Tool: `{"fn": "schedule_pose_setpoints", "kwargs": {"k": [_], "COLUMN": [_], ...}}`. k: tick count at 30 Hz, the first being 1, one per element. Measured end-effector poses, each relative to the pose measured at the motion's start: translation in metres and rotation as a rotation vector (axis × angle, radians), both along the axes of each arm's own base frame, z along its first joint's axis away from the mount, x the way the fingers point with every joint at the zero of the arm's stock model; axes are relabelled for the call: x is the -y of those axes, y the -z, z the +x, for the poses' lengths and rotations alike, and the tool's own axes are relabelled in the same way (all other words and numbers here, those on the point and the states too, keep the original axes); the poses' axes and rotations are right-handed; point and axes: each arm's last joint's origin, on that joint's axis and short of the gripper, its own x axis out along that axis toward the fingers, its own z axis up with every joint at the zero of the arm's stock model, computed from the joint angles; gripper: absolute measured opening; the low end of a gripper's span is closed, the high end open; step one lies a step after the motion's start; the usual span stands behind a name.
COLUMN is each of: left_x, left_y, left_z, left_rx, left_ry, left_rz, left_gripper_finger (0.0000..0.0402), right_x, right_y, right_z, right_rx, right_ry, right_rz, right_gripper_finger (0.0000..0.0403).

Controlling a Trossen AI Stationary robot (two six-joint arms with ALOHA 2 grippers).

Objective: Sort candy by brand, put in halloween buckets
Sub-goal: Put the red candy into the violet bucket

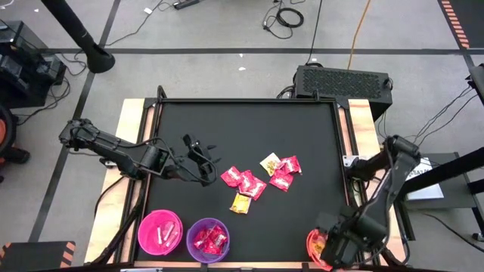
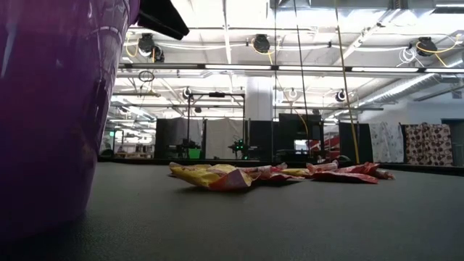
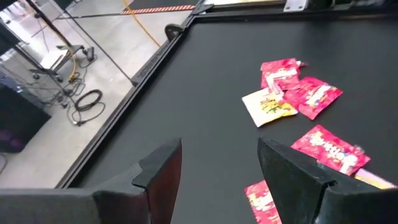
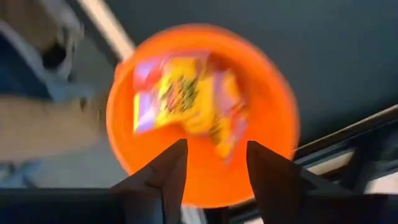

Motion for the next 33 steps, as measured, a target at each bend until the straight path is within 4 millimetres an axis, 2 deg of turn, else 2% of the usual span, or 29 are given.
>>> {"fn": "schedule_pose_setpoints", "kwargs": {"k": [3, 6, 11, 15, 19, 21, 24, 27, 29, 33], "left_x": [0.000, 0.001, 0.002, 0.002, 0.001, 0.001, 0.001, 0.001, 0.001, 0.000], "left_y": [-0.001, -0.004, -0.010, -0.010, -0.010, -0.010, -0.008, -0.008, -0.008, -0.008], "left_z": [0.001, 0.003, 0.007, 0.007, 0.007, 0.007, 0.006, 0.006, 0.006, 0.006], "left_rx": [0.014, 0.031, 0.080, 0.082, 0.079, 0.074, 0.059, 0.045, 0.032, 0.023], "left_ry": [0.004, 0.027, 0.041, 0.040, 0.040, 0.040, 0.043, 0.055, 0.067, 0.073], "left_rz": [-0.001, 0.028, 0.053, 0.054, 0.055, 0.056, 0.060, 0.080, 0.101, 0.117], "left_gripper_finger": [0.0219, 0.0219, 0.0219, 0.0219, 0.0219, 0.0219, 0.0219, 0.0219, 0.0219, 0.0219], "right_x": [0.020, 0.042, 0.067, 0.095, 0.125, 0.138, 0.153, 0.159, 0.163, 0.182], "right_y": [-0.021, -0.035, -0.041, -0.031, -0.005, 0.014, 0.049, 0.077, 0.087, 0.096], "right_z": [-0.007, -0.011, 0.011, 0.035, 0.060, 0.073, 0.095, 0.116, 0.124, 0.129], "right_rx": [0.121, 0.270, 0.540, 0.522, 0.445, 0.398, 0.391, 0.550, 0.640, 0.629], "right_ry": [0.041, 0.020, -0.149, -0.203, -0.204, -0.229, -0.322, -0.445, -0.524, -0.554], "right_rz": [-0.144, -0.343, -0.700, -0.963, -1.106, -1.102, -0.932, -0.707, -0.632, -0.617], "right_gripper_finger": [0.0164, 0.0162, 0.0154, 0.0144, 0.0132, 0.0127, 0.0123, 0.0121, 0.0121, 0.0121]}}
